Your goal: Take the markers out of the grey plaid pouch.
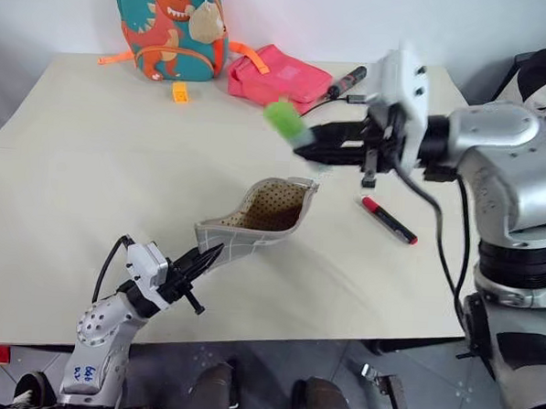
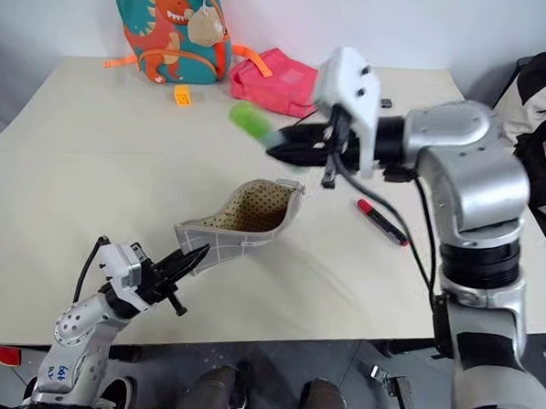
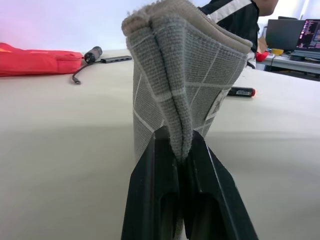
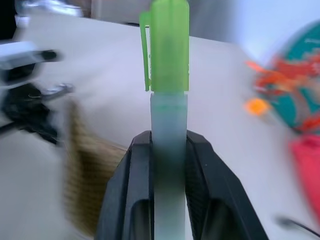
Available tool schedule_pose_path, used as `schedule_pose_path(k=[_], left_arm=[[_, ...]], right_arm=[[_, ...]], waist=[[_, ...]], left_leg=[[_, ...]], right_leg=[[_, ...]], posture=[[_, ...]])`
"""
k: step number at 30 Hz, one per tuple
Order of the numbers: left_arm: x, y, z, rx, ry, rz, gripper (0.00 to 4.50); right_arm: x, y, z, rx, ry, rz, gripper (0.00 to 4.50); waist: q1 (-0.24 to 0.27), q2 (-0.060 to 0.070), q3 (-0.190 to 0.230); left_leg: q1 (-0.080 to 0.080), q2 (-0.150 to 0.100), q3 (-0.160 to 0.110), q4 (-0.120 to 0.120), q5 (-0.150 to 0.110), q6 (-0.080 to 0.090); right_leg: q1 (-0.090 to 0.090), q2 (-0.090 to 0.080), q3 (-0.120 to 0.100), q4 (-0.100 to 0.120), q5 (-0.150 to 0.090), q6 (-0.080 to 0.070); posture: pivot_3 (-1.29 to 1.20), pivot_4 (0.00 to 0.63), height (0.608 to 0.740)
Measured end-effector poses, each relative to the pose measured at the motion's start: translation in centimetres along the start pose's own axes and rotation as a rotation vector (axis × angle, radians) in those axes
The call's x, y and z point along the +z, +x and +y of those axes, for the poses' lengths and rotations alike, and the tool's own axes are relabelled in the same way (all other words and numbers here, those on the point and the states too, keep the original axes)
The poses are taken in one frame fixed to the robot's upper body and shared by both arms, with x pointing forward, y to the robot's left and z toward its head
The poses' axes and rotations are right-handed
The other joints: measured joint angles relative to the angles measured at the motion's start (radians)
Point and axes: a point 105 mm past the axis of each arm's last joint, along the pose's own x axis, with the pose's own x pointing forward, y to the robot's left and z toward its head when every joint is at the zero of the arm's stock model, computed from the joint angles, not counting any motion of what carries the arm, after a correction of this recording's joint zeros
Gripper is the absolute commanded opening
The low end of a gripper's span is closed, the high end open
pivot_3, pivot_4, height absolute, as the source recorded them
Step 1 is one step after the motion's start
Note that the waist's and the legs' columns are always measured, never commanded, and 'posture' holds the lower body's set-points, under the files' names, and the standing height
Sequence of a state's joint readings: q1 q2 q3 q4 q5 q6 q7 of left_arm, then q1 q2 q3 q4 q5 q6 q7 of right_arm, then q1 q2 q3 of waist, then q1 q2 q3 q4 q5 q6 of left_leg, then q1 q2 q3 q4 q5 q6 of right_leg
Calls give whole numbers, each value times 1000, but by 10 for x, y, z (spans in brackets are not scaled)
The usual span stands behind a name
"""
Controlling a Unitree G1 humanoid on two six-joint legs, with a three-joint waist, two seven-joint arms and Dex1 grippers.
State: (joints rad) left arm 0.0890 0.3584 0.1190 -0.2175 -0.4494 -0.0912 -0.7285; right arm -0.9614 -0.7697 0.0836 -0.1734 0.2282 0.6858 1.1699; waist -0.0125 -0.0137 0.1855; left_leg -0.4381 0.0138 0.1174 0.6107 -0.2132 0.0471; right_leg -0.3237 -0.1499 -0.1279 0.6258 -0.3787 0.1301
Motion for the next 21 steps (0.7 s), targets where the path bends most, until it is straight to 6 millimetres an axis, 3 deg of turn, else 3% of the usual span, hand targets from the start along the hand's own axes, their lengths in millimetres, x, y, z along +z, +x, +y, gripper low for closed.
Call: schedule_pose_path(k=[3, 5, 7, 14, 21], left_arm=[[1, -2, 5, 23, -6, -2, 0], [1, -4, 8, 35, -8, 0, 0], [1, -4, 8, 35, -10, 1, 0], [-1, -4, 9, 34, -15, 8, 0], [-2, -5, 9, 32, -17, 11, 0]], right_arm=[[-74, -17, 7, -29, 28, 270, 426], [-126, -17, 34, 28, 71, 408, 426], [-156, -11, 62, 87, 115, 459, 426], [-164, -6, 59, 10, 92, 462, 426], [-171, -6, 58, -19, 161, 466, 2763]], waist=[[11, -1, -1], [10, -1, -1], [4, 3, 2], [-2, 2, 1], [8, 1, 0]], left_leg=[[0, 0, 2, 0, 0, 0], [0, 1, 3, 0, 0, 0], [0, 1, 6, 0, 0, 1], [1, 2, 4, 1, 1, 0], [1, 2, 3, 1, 1, 0]], right_leg=[[1, 0, 0, -2, 0, 0], [0, 1, -1, -1, 0, 0], [-1, 1, -1, 0, 0, 1], [1, 1, -2, 0, 0, 0], [1, 1, -1, 0, 0, 0]], posture=[[0, 150, 740], [0, 150, 740], [0, 150, 740], [0, 150, 740], [0, 150, 740]])
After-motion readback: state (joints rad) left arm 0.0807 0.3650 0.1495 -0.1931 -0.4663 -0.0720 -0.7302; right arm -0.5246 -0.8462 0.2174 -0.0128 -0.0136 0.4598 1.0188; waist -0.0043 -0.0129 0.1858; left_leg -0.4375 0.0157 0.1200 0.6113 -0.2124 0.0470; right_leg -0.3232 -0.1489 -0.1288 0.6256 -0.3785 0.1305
